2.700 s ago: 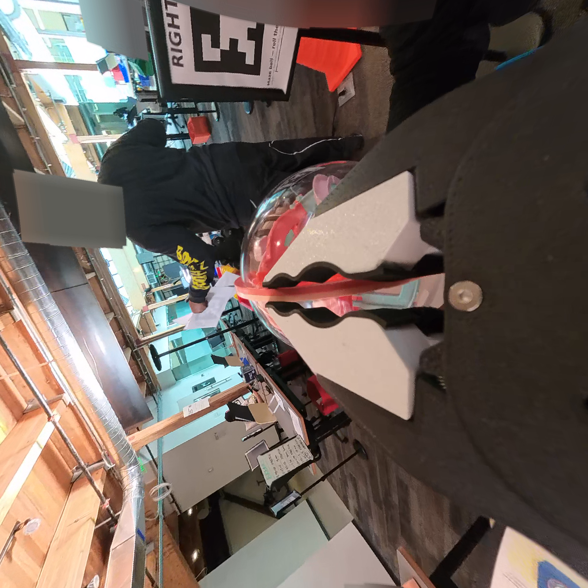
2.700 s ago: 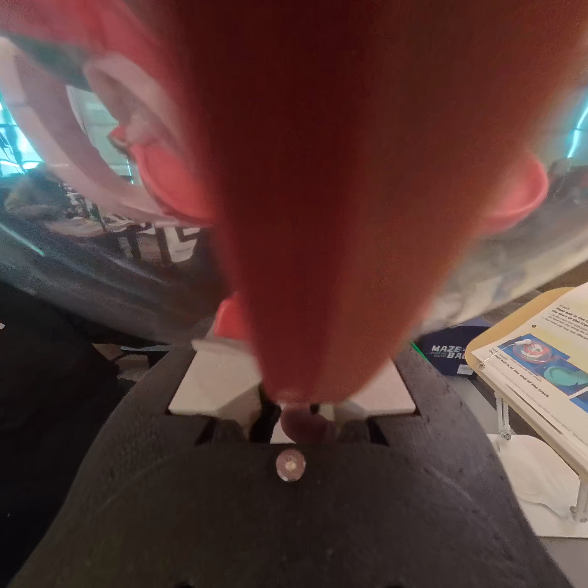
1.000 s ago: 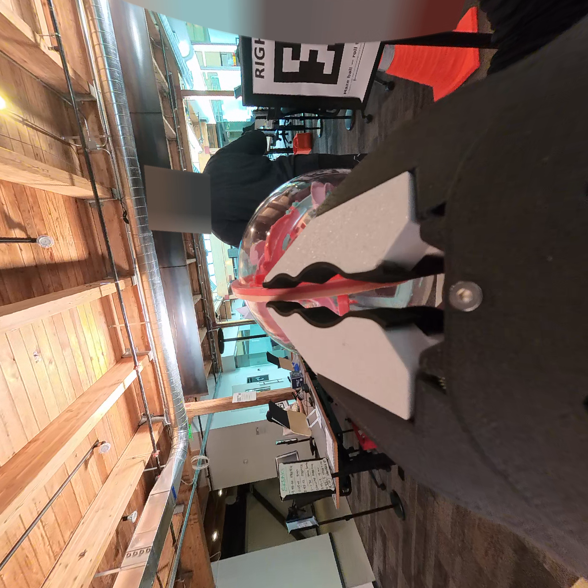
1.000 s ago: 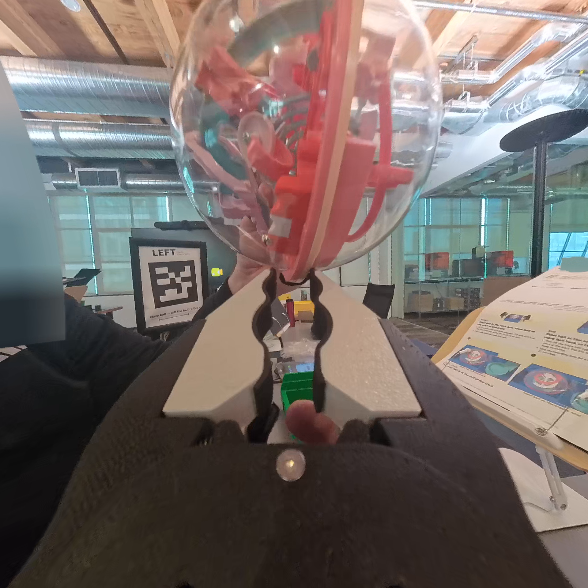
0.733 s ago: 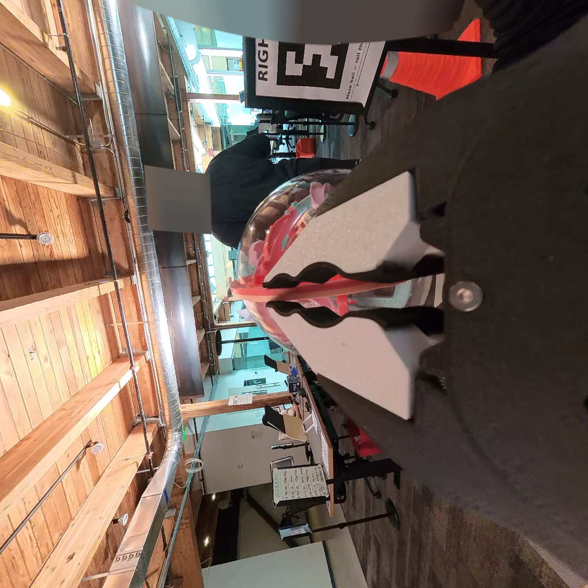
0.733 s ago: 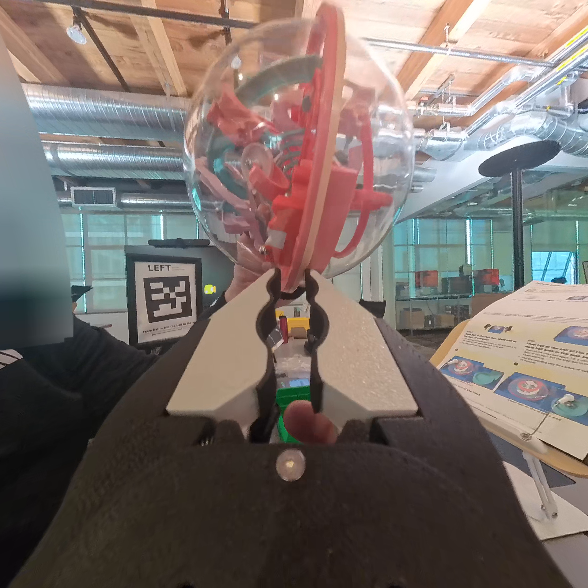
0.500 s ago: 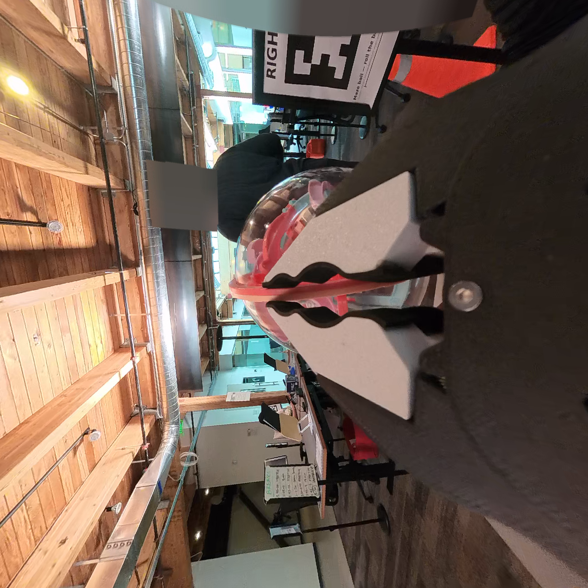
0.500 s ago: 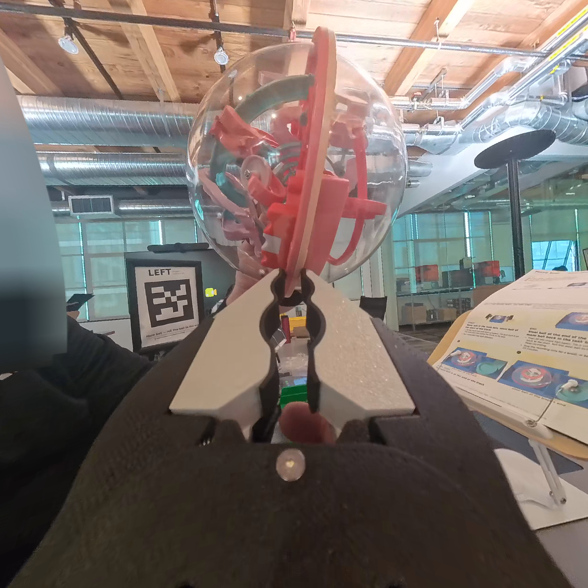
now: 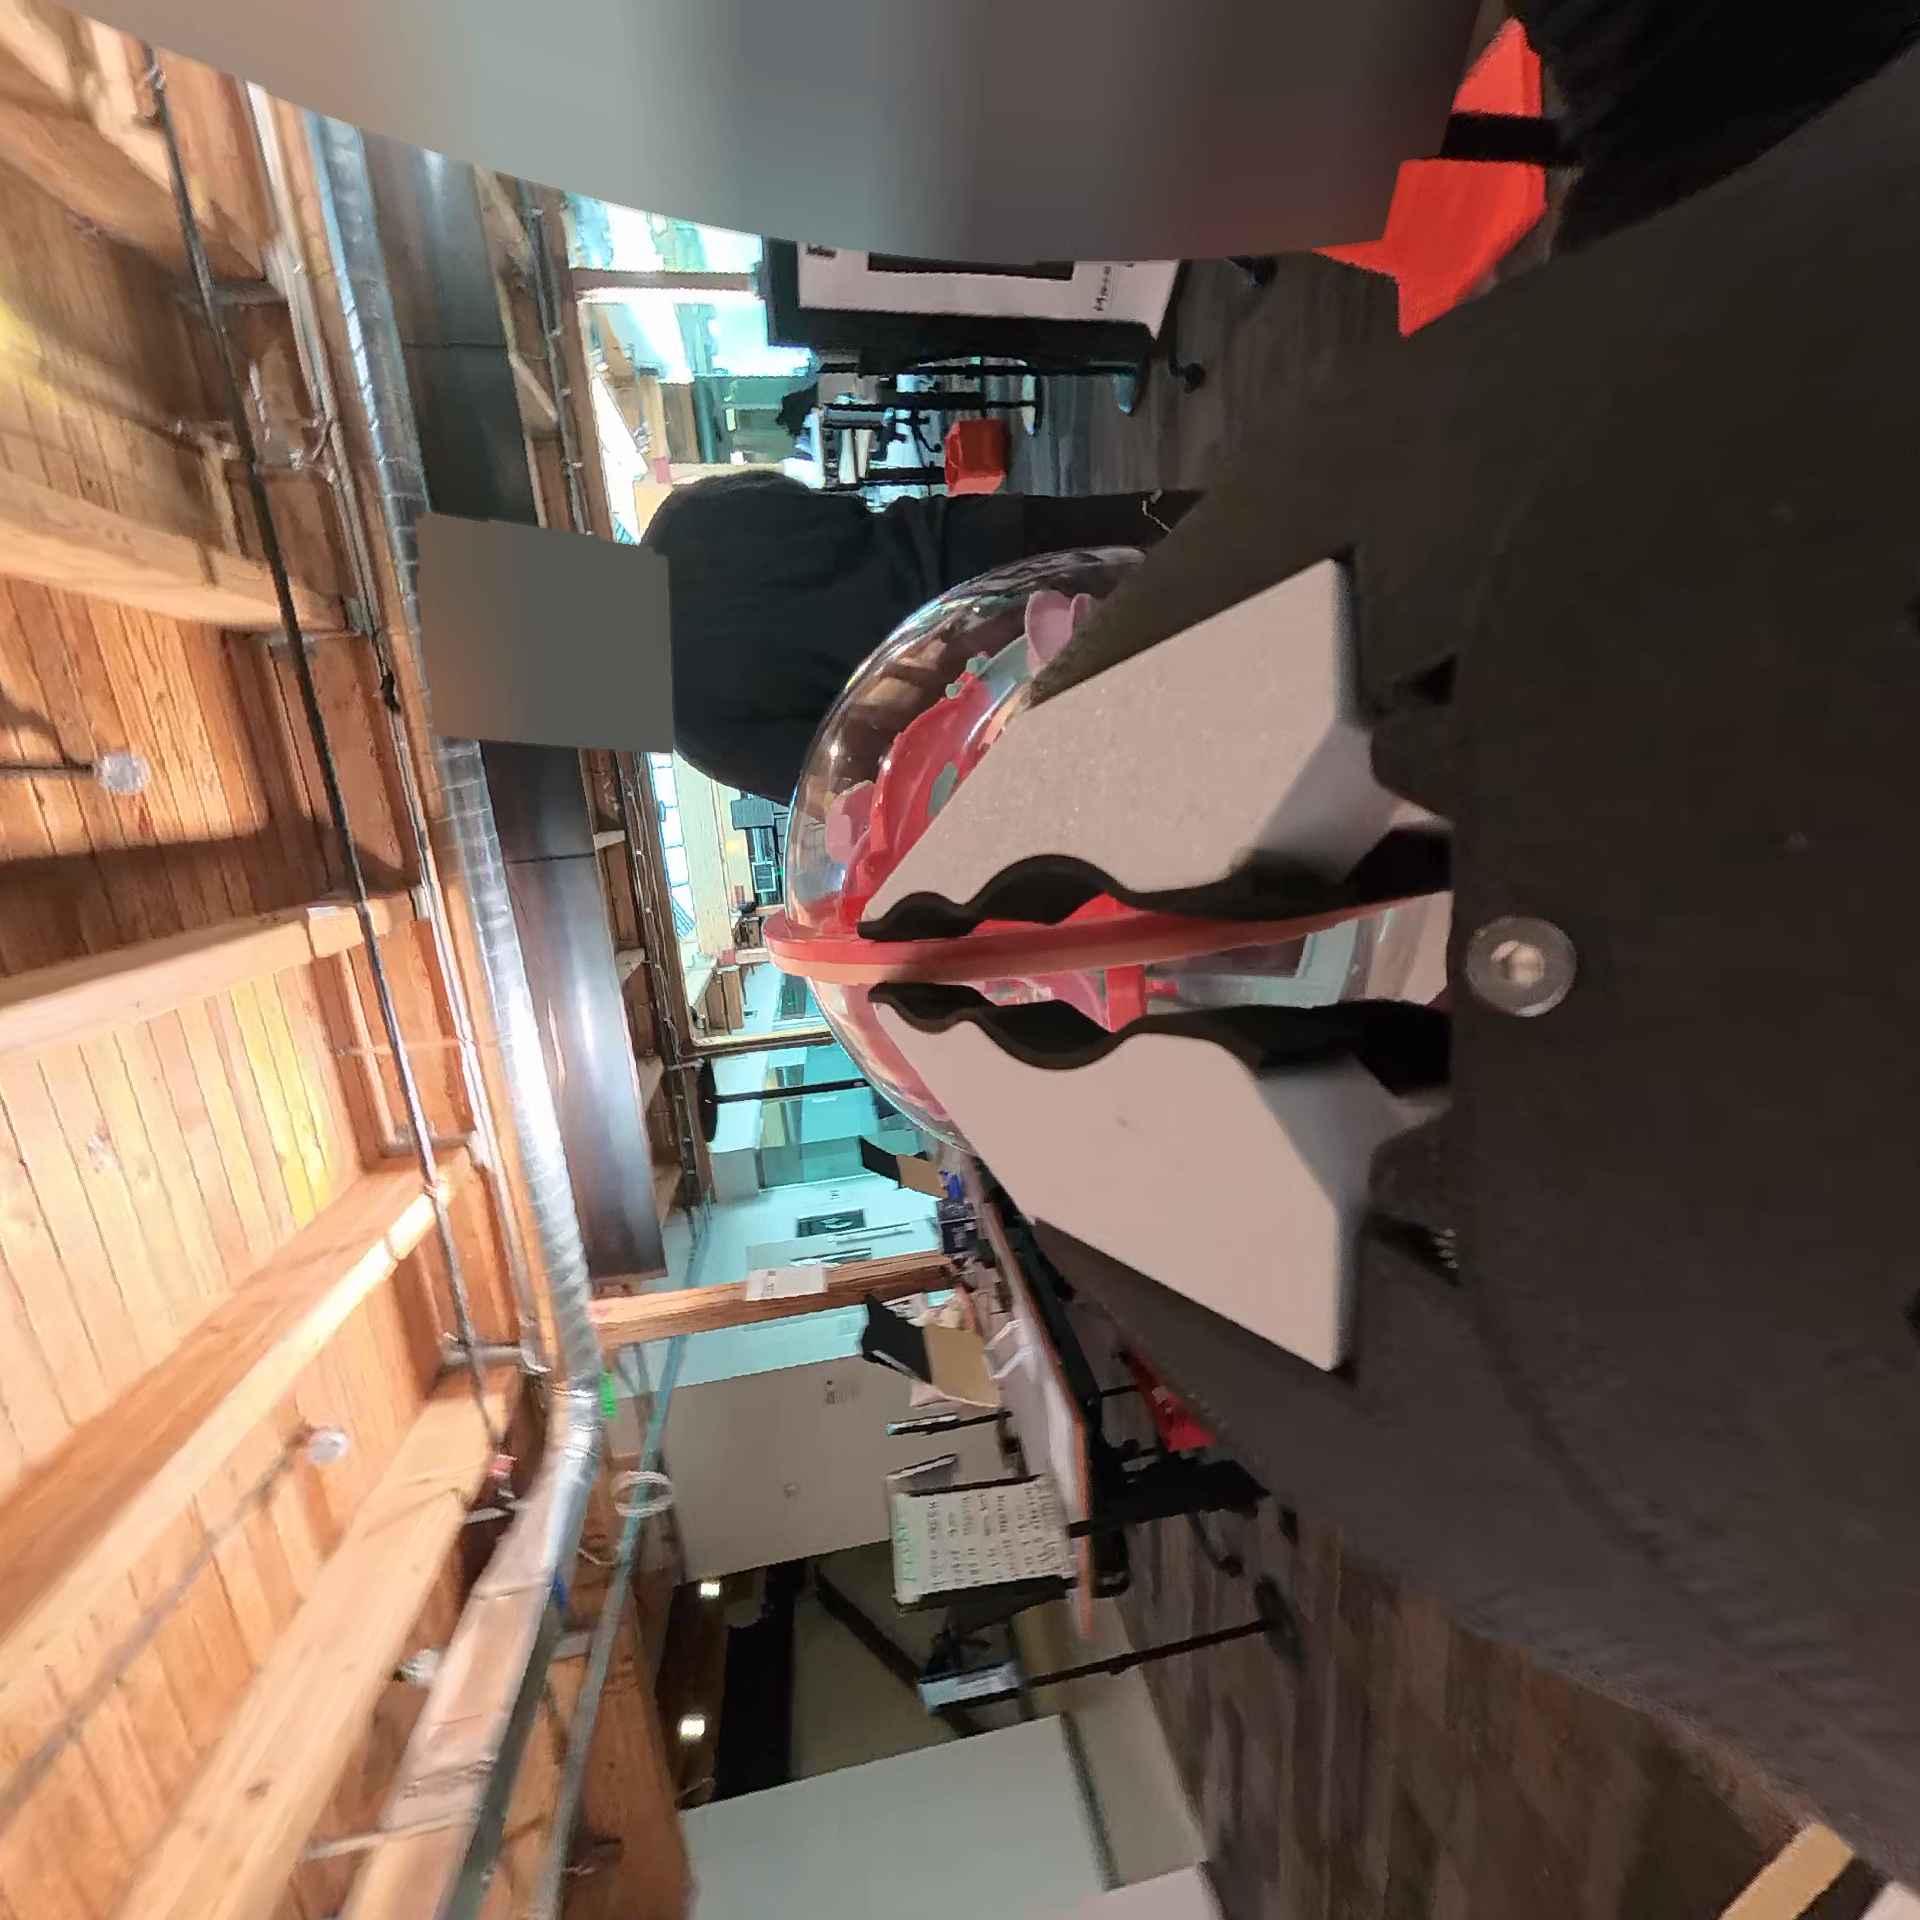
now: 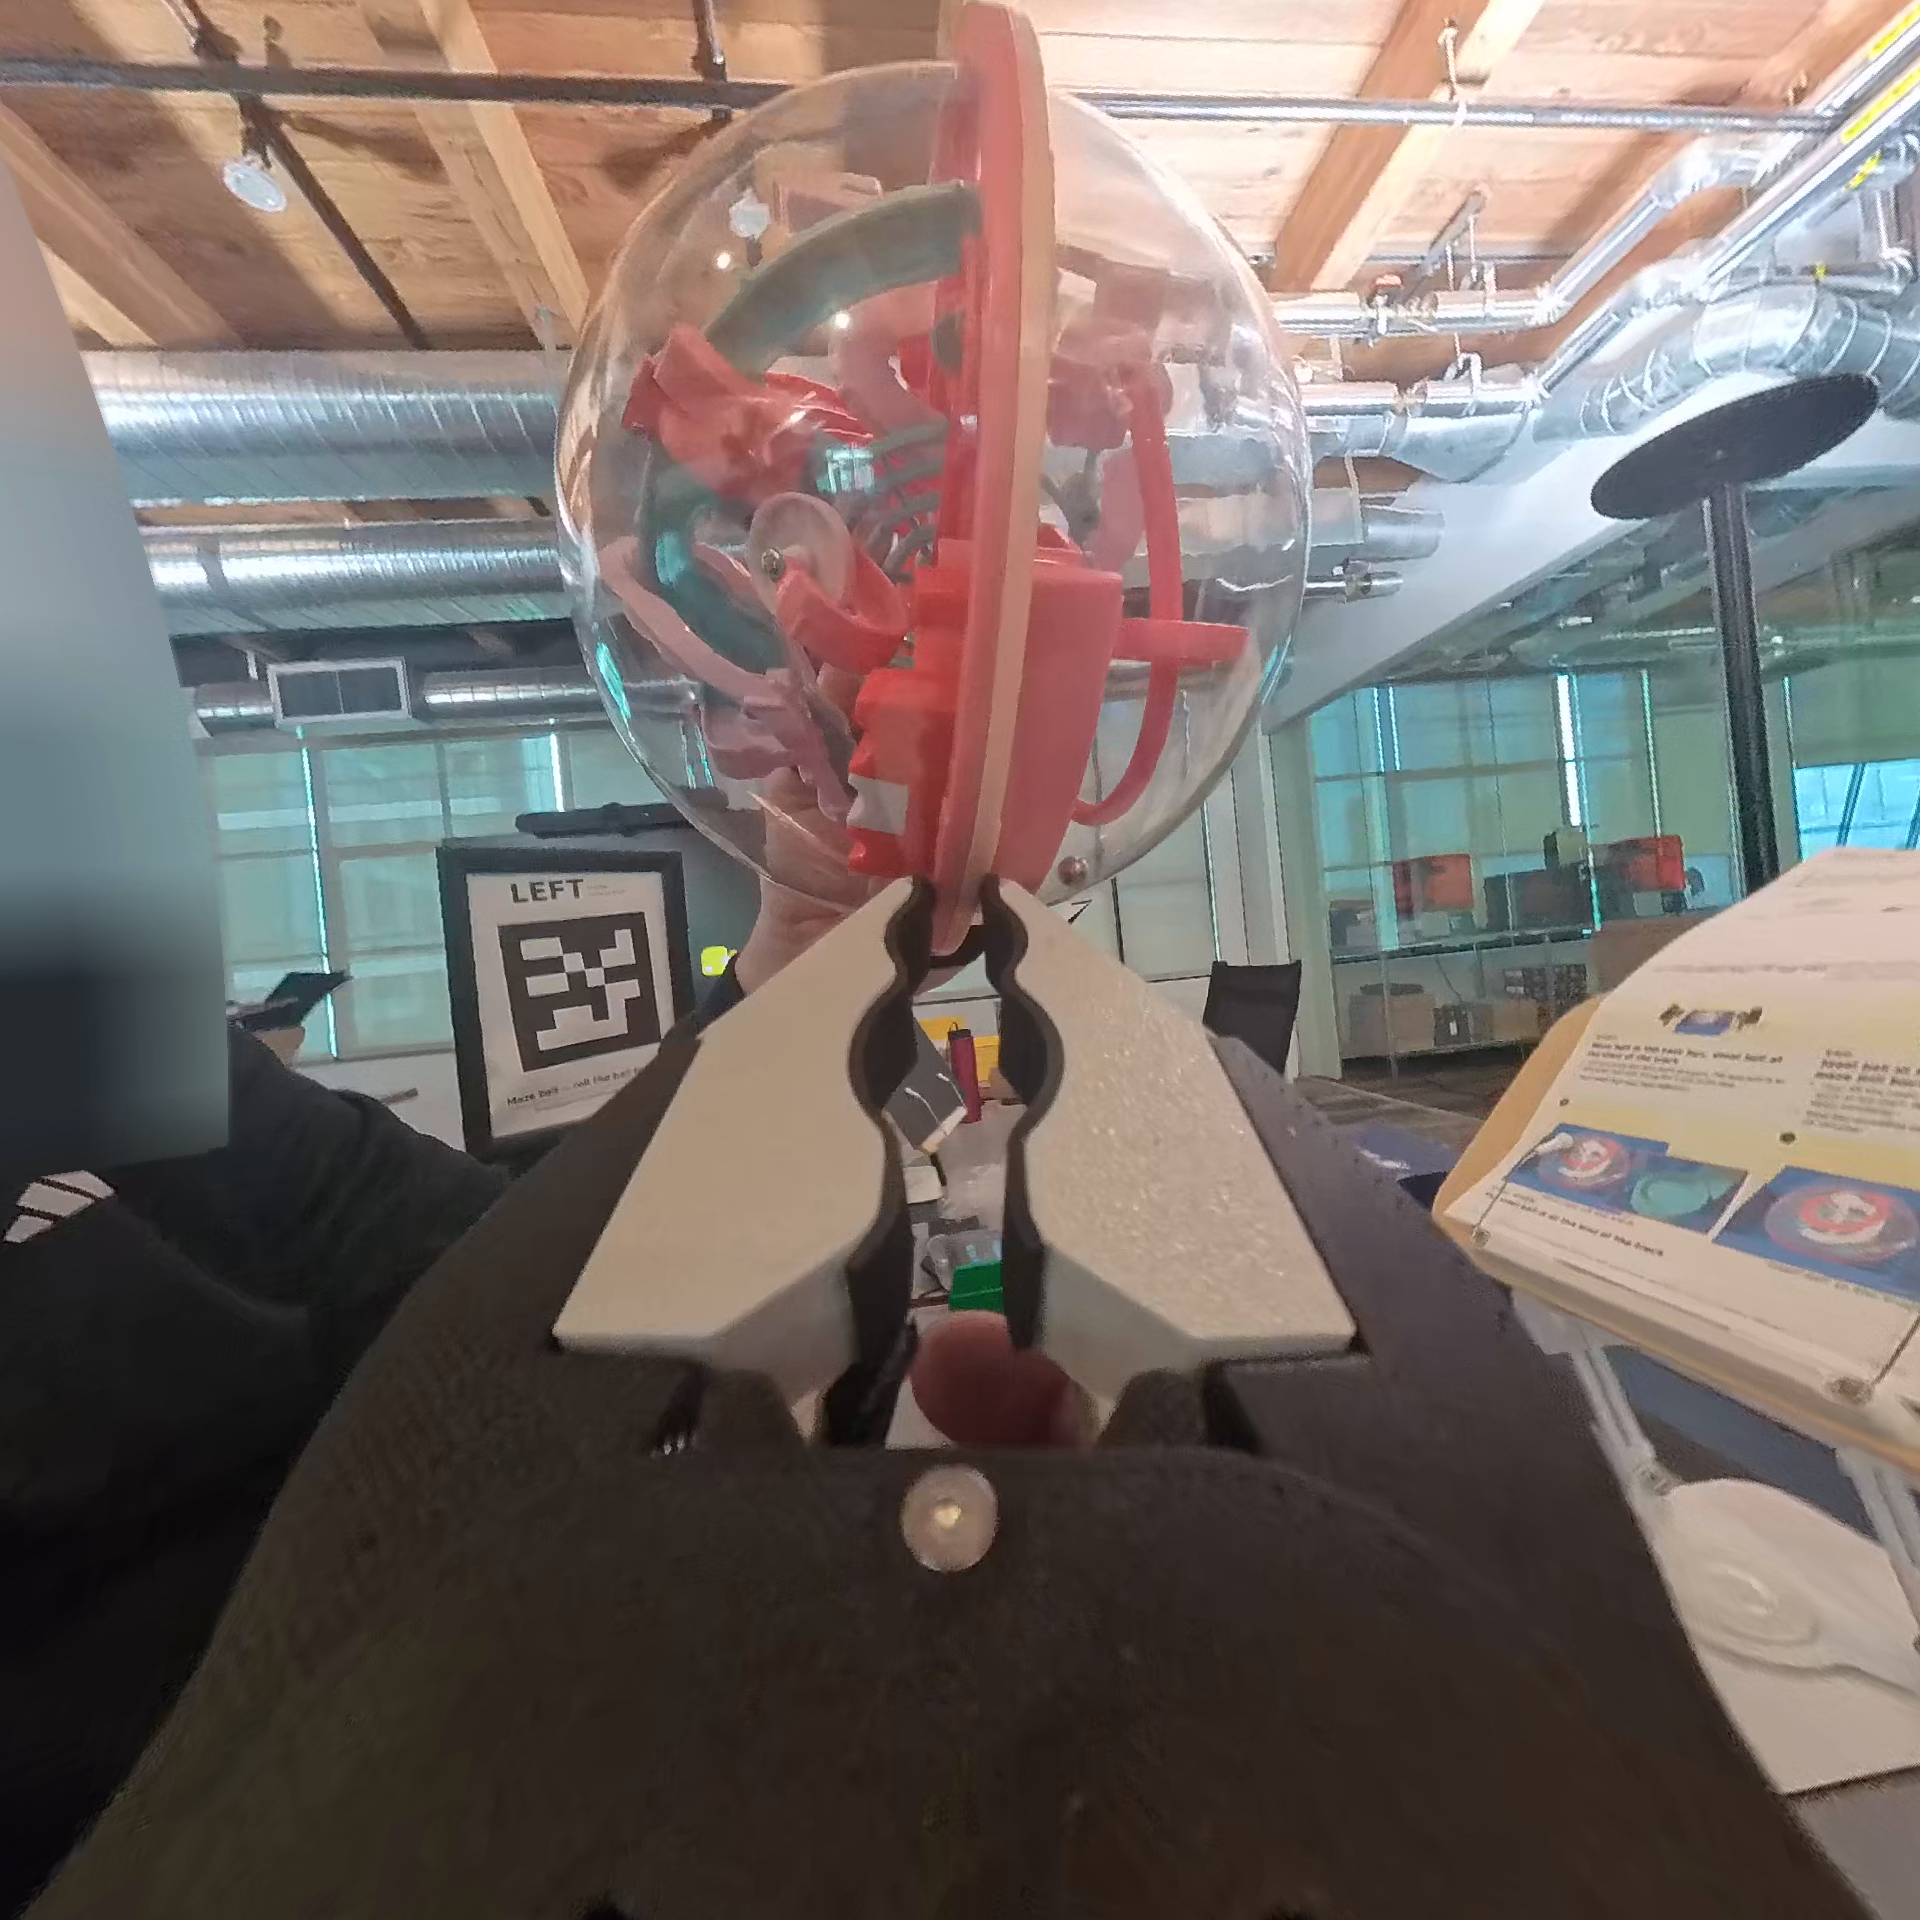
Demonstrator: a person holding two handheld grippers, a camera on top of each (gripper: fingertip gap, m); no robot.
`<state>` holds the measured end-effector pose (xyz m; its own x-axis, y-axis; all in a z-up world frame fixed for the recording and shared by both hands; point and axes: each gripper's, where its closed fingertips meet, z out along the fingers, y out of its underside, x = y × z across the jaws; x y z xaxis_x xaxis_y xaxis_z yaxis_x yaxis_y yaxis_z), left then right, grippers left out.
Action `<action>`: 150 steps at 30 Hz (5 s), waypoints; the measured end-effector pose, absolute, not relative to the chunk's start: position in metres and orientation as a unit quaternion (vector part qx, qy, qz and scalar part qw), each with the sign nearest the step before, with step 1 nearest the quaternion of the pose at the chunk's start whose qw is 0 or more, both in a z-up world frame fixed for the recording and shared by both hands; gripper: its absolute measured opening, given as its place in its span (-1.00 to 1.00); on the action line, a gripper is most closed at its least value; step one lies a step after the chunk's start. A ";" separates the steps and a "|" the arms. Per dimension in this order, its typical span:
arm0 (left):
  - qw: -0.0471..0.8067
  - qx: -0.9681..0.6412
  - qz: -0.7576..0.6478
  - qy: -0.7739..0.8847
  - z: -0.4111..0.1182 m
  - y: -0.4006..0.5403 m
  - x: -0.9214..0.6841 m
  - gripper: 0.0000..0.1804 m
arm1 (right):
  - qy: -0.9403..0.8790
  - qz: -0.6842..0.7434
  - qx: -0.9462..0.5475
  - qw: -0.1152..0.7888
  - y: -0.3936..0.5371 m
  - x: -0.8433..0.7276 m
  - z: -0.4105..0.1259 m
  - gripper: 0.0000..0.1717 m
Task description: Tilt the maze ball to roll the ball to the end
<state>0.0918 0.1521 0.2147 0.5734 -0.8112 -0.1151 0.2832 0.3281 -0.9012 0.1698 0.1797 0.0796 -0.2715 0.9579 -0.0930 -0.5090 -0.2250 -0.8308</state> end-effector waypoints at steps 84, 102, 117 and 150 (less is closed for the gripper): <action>0.731 -0.450 -0.097 0.503 0.318 0.055 0.237 -0.92 | -0.251 0.812 -0.110 0.515 0.124 0.215 0.176 -0.93; 0.730 -0.465 -0.099 0.491 0.313 0.062 0.231 -0.92 | -0.236 0.825 -0.129 0.496 0.126 0.210 0.169 -0.93; 0.730 -0.475 -0.099 0.481 0.311 0.067 0.226 -0.92 | -0.227 0.834 -0.142 0.482 0.129 0.200 0.166 -0.93; 0.729 -0.511 -0.131 0.437 0.285 0.101 0.200 -0.92 | -0.192 0.849 -0.206 0.447 0.150 0.190 0.135 -0.93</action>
